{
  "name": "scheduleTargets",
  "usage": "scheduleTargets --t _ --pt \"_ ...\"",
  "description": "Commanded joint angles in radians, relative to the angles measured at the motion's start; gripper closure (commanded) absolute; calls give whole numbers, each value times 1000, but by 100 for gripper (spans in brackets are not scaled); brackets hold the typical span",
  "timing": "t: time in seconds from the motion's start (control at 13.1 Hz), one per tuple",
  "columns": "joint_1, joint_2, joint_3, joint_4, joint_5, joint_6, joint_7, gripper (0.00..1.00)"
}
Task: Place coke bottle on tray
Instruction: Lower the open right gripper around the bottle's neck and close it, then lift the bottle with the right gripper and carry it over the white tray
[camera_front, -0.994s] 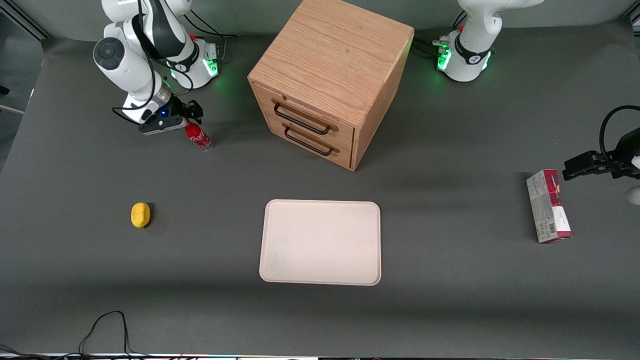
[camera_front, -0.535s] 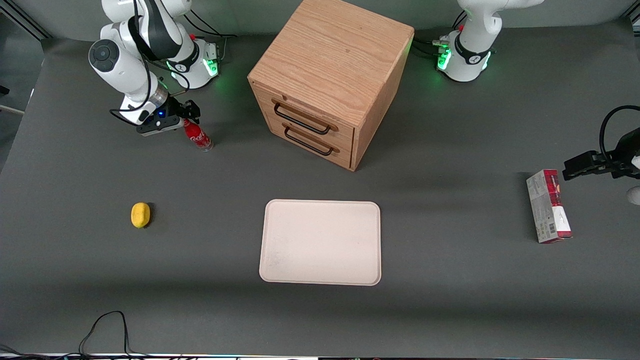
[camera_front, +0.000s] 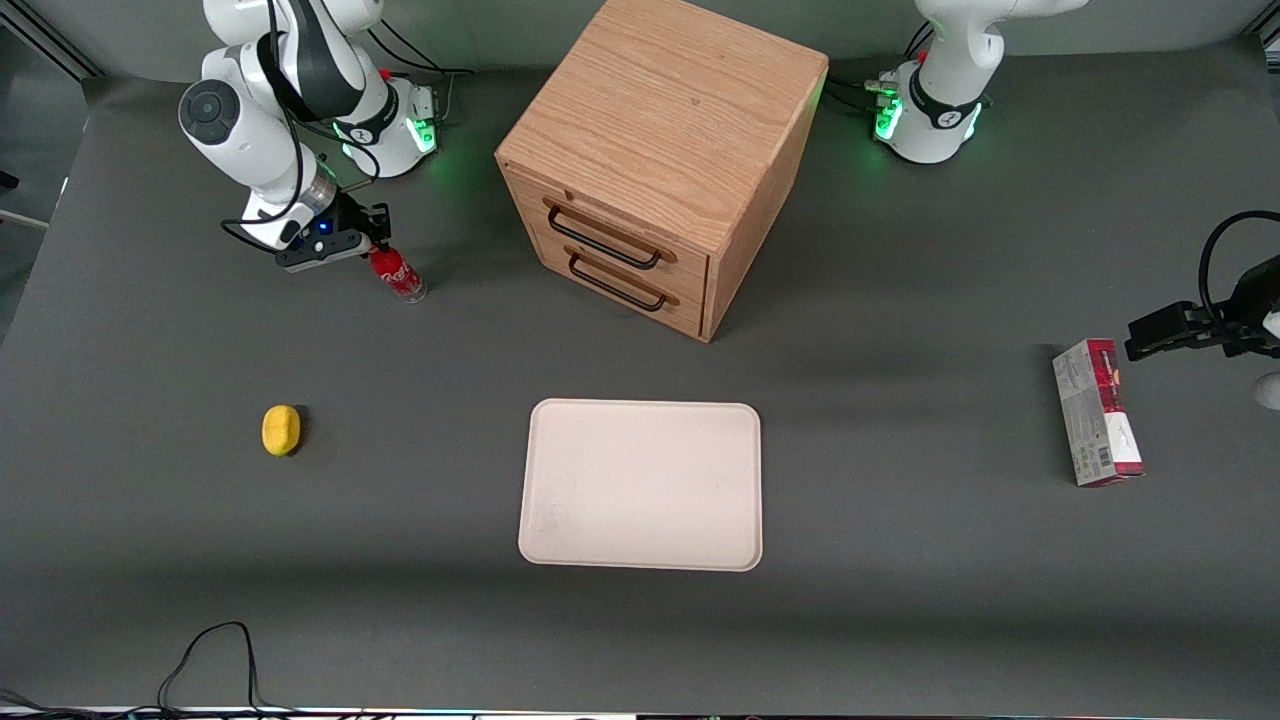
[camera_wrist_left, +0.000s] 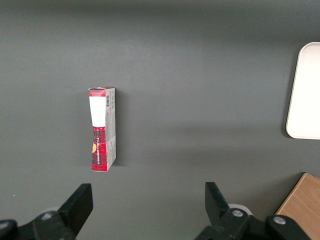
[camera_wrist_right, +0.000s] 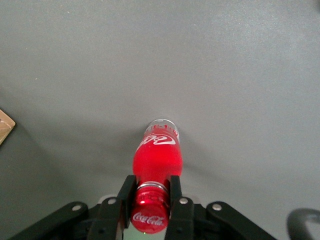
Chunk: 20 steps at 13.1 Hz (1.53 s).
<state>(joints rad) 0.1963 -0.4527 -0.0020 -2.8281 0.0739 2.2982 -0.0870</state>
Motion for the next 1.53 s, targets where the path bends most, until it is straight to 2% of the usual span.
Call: scheduleTargets --t 0.0,0.31,0.61,1.07,1.45 --pt "9 -37 -13 -59 3 35 -33 100" --pt "2 -24 -38 27 3 -41 -23 100" --pt "2 76 -56 281 3 -195 -13 100" --pt "8 506 -53 1076 3 -705 69 100" --pt "14 865 -49 1663 3 -960 165 100"
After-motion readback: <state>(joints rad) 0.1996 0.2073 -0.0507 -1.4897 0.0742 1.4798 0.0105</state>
